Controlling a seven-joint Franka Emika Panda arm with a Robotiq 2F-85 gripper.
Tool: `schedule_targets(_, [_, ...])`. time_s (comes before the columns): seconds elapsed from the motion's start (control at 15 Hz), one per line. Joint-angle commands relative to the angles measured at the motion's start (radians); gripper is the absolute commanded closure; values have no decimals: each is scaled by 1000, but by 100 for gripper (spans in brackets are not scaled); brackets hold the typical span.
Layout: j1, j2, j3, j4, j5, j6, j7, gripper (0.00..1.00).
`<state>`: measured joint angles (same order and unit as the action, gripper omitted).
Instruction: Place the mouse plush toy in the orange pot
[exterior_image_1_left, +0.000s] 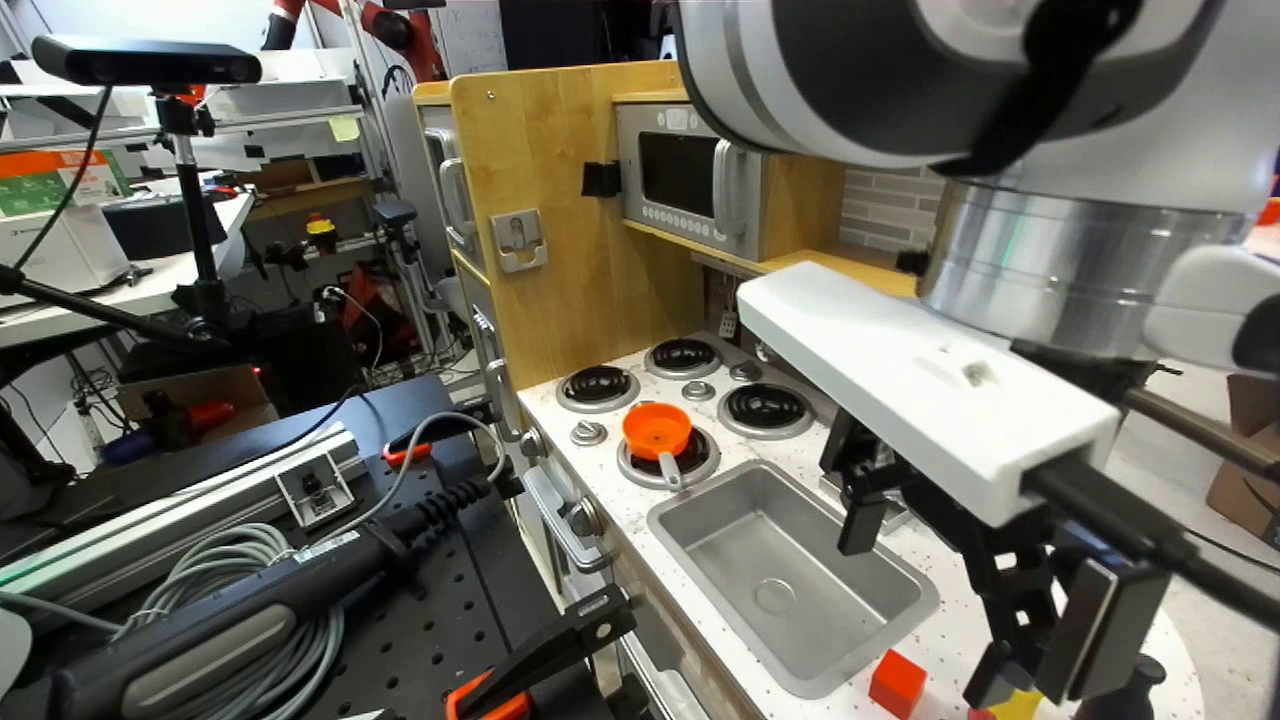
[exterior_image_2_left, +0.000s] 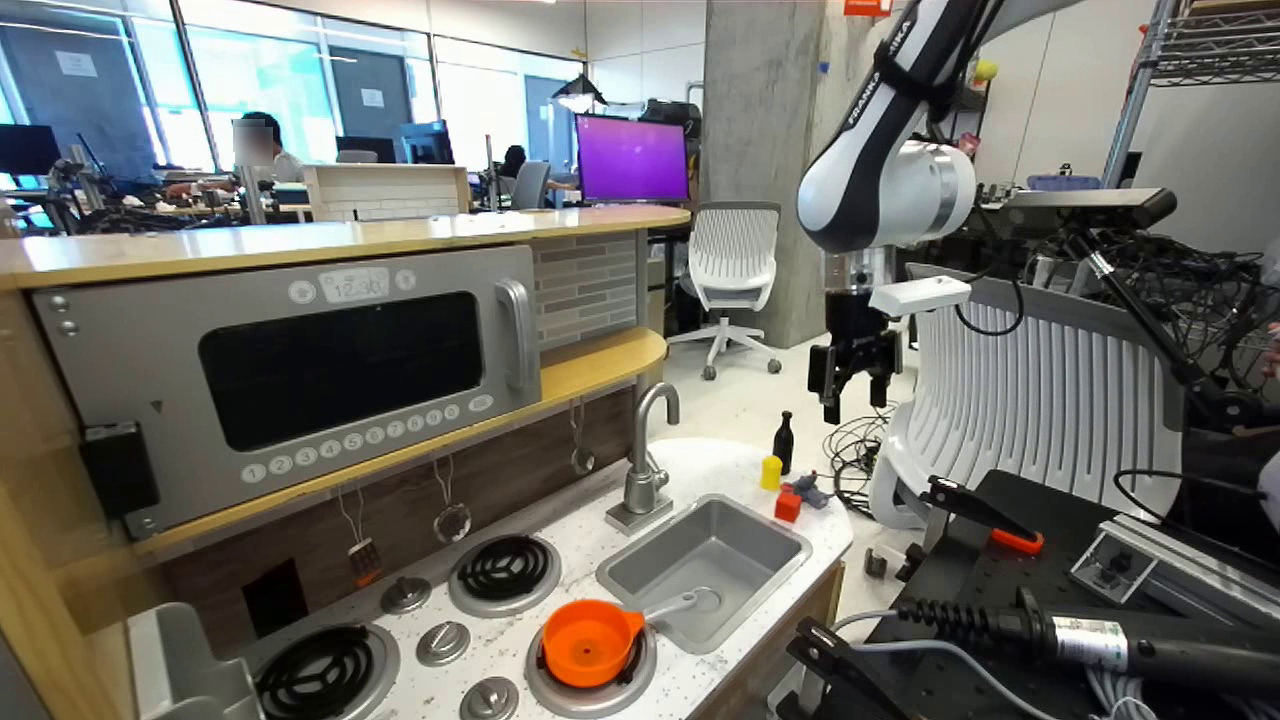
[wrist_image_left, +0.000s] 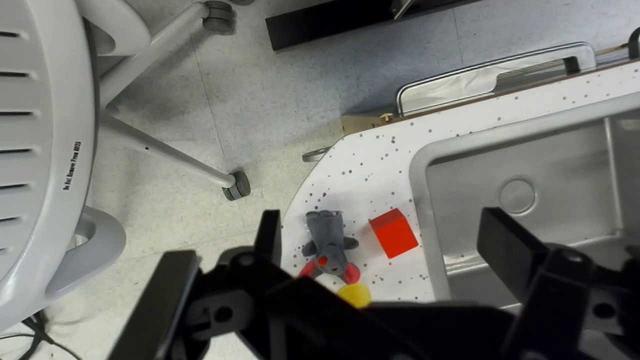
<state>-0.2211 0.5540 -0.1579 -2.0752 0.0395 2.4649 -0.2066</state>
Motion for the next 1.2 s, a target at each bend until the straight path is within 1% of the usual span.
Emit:
schedule_targets(0.0, [-17,143,7,174,-33,-69,16,0])
schedule_targets(0.2, [-27,217,17,272,-42,-127,-1,0])
schedule_targets(0.47, [-22,312,10,400,-67,-197,10,0])
schedule_targets(0.87, [-24,455,5,563,-85,-243,20,0])
schedule_targets(1.13, [-25,527,5,640,-89,-270,15,0])
